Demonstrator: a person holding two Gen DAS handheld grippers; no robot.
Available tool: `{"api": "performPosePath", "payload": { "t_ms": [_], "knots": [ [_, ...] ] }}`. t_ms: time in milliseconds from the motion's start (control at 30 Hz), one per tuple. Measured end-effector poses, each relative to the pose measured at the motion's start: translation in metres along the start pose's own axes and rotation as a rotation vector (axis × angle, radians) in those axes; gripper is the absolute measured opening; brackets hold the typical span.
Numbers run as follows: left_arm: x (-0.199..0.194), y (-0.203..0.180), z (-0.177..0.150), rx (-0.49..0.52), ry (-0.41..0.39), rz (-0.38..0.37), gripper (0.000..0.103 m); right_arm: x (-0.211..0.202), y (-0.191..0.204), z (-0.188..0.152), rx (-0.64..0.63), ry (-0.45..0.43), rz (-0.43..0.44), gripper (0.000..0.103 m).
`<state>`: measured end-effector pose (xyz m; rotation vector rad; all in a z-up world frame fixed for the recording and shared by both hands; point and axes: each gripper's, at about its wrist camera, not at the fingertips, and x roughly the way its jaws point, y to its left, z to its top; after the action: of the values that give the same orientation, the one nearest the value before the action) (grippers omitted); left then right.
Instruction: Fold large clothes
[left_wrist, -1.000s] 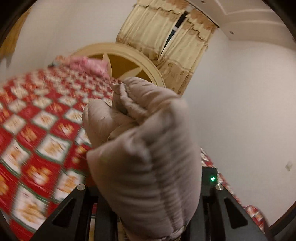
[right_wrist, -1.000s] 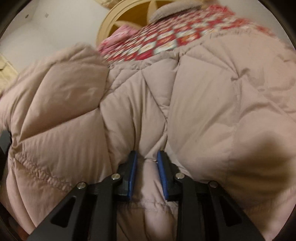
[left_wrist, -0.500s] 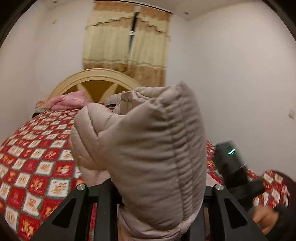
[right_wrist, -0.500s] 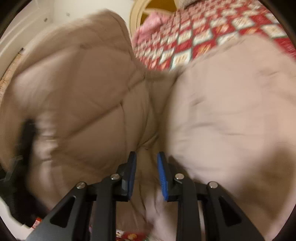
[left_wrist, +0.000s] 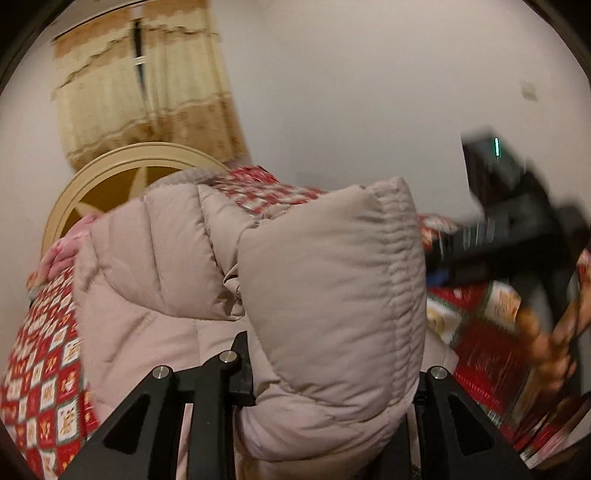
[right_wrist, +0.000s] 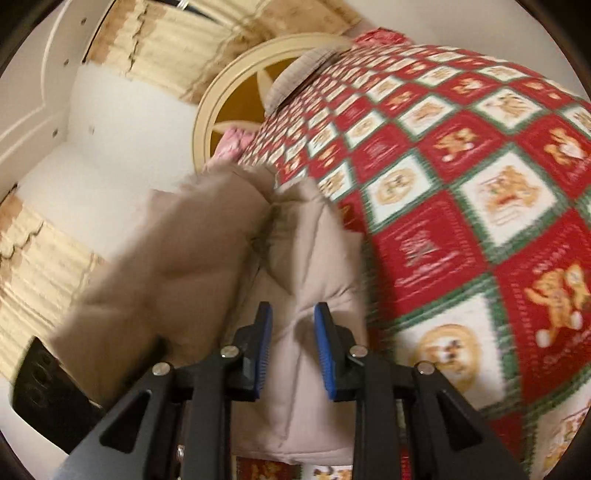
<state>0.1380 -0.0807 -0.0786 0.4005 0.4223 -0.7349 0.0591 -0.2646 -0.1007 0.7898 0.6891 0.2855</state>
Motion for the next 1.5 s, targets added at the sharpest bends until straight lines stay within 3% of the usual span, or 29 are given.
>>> {"api": "performPosePath", "payload": {
  "t_ms": [67,133,333,400,467,533,633,667,700,867,1067,1200,1233,1300,1367,1500],
  "knots": [
    [0.007,-0.015,-0.006,0.053,0.005,-0.009,0.032,-0.012,0.0,0.007,0.001,-0.044,-0.005,0.055],
    [0.01,-0.025,-0.012,0.092,0.003,-0.012,0.033,-0.023,0.003,0.014,-0.015,-0.09,0.003,0.064],
    [0.02,-0.021,-0.02,0.094,0.007,-0.052,0.035,-0.036,0.026,0.034,-0.127,-0.127,-0.007,0.065],
    [0.023,-0.024,-0.021,0.096,0.005,-0.057,0.035,-0.025,0.041,0.046,-0.207,-0.104,-0.01,0.065],
    [0.023,-0.027,-0.022,0.097,0.003,-0.06,0.035,-0.006,0.054,0.049,-0.291,-0.058,-0.012,0.075],
    [0.021,-0.027,-0.024,0.099,-0.001,-0.066,0.036,0.018,0.064,0.05,-0.345,-0.003,-0.017,0.076],
    [0.017,-0.025,-0.026,0.093,-0.002,-0.081,0.036,0.054,0.066,0.048,-0.388,0.104,-0.021,0.072],
    [0.013,-0.023,-0.03,0.097,0.0,-0.088,0.036,0.064,0.067,0.047,-0.407,0.132,-0.032,0.056],
    [0.009,-0.022,-0.032,0.105,0.002,-0.087,0.039,0.073,0.067,0.043,-0.434,0.154,-0.05,0.046],
    [-0.024,-0.015,-0.04,0.109,0.011,-0.139,0.042,0.082,0.062,0.032,-0.46,0.133,-0.099,0.034],
    [-0.091,0.014,-0.057,0.021,-0.021,-0.311,0.047,0.072,0.048,0.024,-0.414,0.051,-0.12,0.029],
    [-0.12,0.058,-0.053,-0.091,-0.075,-0.342,0.048,0.069,0.023,0.021,-0.295,-0.002,-0.082,0.027],
    [-0.124,0.076,-0.051,-0.156,-0.089,-0.321,0.051,0.069,0.015,0.021,-0.262,-0.009,-0.068,0.026],
    [-0.118,0.107,-0.04,-0.266,-0.098,-0.258,0.071,0.069,0.004,0.017,-0.205,-0.027,-0.041,0.026],
    [-0.102,0.147,-0.028,-0.415,-0.092,-0.169,0.073,0.068,-0.003,0.013,-0.166,-0.048,-0.034,0.026],
    [-0.056,0.183,-0.009,-0.62,-0.058,-0.082,0.073,0.065,-0.003,0.004,-0.154,-0.089,-0.051,0.026]
  ]
}}
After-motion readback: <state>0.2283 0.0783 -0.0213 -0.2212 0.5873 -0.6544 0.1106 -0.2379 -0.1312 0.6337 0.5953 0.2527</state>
